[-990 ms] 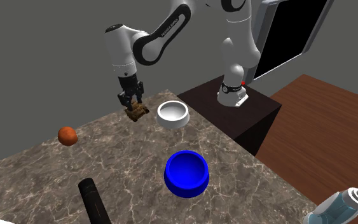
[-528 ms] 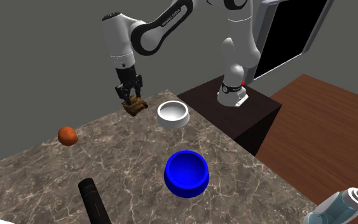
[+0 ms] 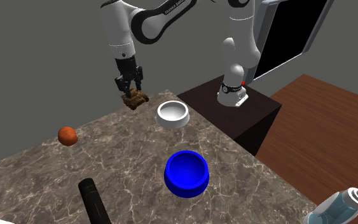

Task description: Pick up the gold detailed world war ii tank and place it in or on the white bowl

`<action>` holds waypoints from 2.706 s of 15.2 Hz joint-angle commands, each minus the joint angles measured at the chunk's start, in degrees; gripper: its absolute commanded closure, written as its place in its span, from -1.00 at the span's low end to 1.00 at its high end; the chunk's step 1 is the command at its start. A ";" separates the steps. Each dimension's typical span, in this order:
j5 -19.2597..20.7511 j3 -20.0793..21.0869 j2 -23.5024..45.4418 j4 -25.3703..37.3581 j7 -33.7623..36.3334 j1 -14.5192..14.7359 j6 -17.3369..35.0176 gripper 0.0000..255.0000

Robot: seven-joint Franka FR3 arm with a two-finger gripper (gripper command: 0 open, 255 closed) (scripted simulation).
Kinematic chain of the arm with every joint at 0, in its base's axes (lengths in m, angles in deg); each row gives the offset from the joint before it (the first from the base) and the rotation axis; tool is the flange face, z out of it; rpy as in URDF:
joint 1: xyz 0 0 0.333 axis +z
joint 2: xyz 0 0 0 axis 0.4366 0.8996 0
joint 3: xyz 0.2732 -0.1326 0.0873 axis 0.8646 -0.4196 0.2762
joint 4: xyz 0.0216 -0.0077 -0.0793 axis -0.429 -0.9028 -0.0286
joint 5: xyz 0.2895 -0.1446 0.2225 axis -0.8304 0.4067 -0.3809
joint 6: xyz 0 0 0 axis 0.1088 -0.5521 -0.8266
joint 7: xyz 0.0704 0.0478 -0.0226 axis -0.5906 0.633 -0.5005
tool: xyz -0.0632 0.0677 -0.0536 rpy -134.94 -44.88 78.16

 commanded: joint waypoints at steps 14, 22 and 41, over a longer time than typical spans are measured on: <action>-2.07 2.93 -31.39 -32.28 4.68 2.98 1.50 1.00; -2.48 3.14 -29.19 -36.60 4.01 3.11 7.98 1.00; -3.18 3.63 -25.00 -41.02 2.98 3.04 16.56 -1.00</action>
